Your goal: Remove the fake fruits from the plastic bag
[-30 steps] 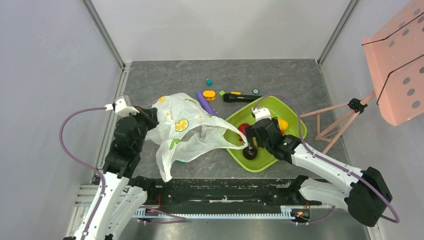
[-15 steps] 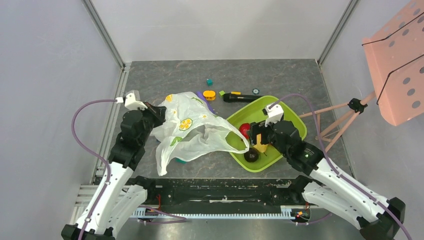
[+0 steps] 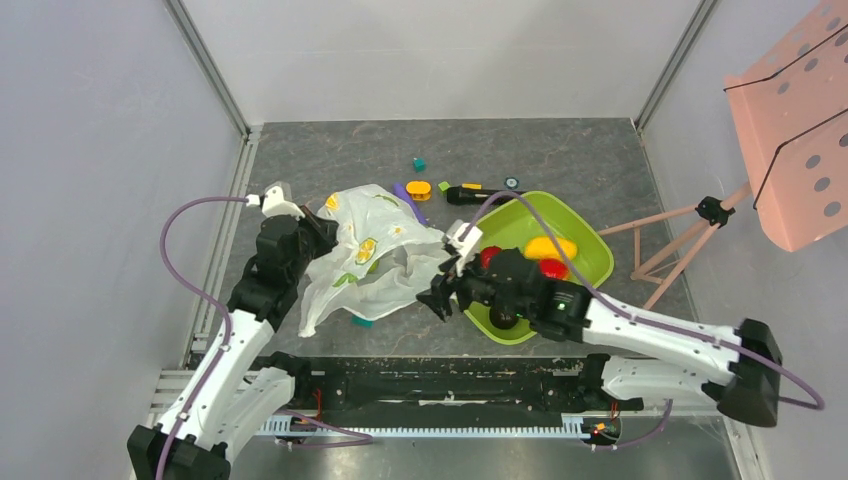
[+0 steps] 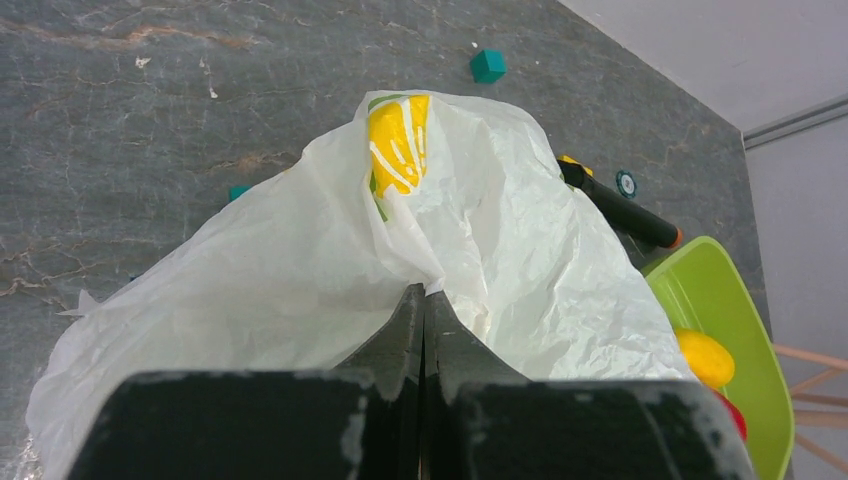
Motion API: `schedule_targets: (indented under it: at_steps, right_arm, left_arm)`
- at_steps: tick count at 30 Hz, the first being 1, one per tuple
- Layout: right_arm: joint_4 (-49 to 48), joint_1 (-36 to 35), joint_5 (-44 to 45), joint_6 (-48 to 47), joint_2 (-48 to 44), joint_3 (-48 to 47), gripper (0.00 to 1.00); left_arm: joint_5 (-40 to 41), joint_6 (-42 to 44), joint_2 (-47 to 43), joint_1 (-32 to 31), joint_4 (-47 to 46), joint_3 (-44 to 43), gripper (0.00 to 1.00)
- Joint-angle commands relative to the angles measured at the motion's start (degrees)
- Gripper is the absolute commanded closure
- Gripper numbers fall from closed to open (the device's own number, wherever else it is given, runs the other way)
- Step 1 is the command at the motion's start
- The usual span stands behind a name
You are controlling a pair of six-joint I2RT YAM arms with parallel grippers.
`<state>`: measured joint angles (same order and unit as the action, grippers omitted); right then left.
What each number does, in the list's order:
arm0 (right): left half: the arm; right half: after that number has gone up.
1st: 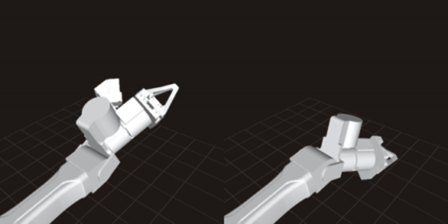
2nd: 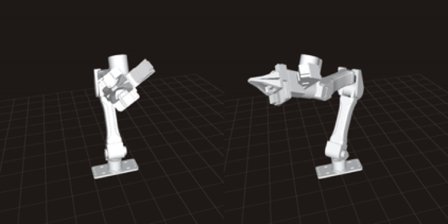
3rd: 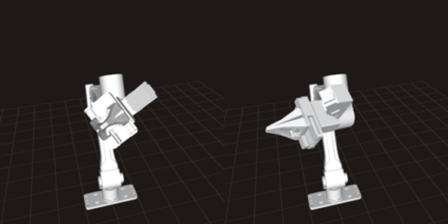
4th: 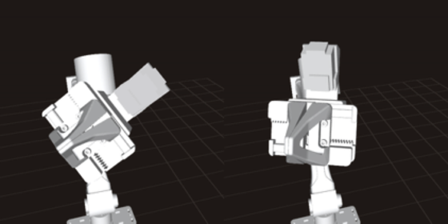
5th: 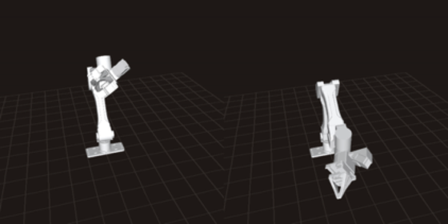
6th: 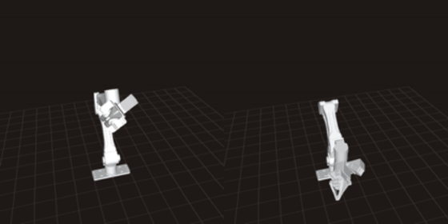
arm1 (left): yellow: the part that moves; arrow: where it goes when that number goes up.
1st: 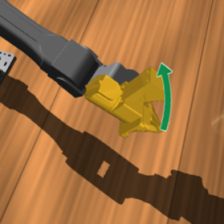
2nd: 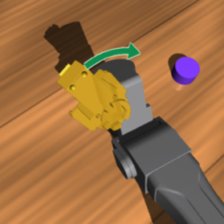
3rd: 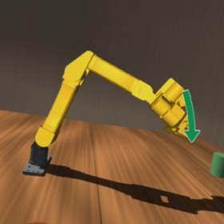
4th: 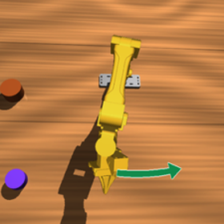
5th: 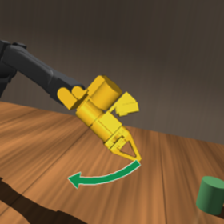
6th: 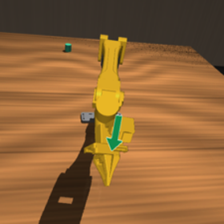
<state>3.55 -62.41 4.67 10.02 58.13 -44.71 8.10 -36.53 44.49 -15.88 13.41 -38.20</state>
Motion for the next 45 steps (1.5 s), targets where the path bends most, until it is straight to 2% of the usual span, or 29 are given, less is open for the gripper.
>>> schedule_targets:
  at_steps: [1, 6, 19, 25, 36, 45]
  right_arm:
    - [-11.0, -2.0, -1.6, 0.5, 8.4, -3.3, 0.25]
    - [-17.1, -2.0, -1.2, 0.0, 19.0, -7.3, 0.25]
    - [-20.6, -0.3, 3.3, -6.2, 43.7, -22.5, 0.11]
    - [-23.6, 3.5, 0.2, -5.7, 49.4, -24.0, 0.02]
    - [-31.1, 6.4, -7.7, -6.3, 57.6, -26.4, 0.02]
    - [-30.3, 7.0, -9.5, -5.9, 63.5, -31.4, 0.02]
  left_arm:
    - [2.2, -2.3, 0.4, 0.0, -0.4, -0.1, 0.98]
    - [4.5, -1.5, 3.9, 0.0, 2.9, -3.2, 0.98]
    - [10.9, -2.6, 13.0, 0.6, 3.2, -6.4, 0.95]
    - [12.1, -2.9, 15.8, 1.0, 2.3, -6.1, 0.95]
    - [11.7, -4.2, 22.0, 1.4, -1.9, -4.0, 0.96]
    - [9.3, -3.6, 25.7, 1.5, -4.2, -3.3, 0.97]
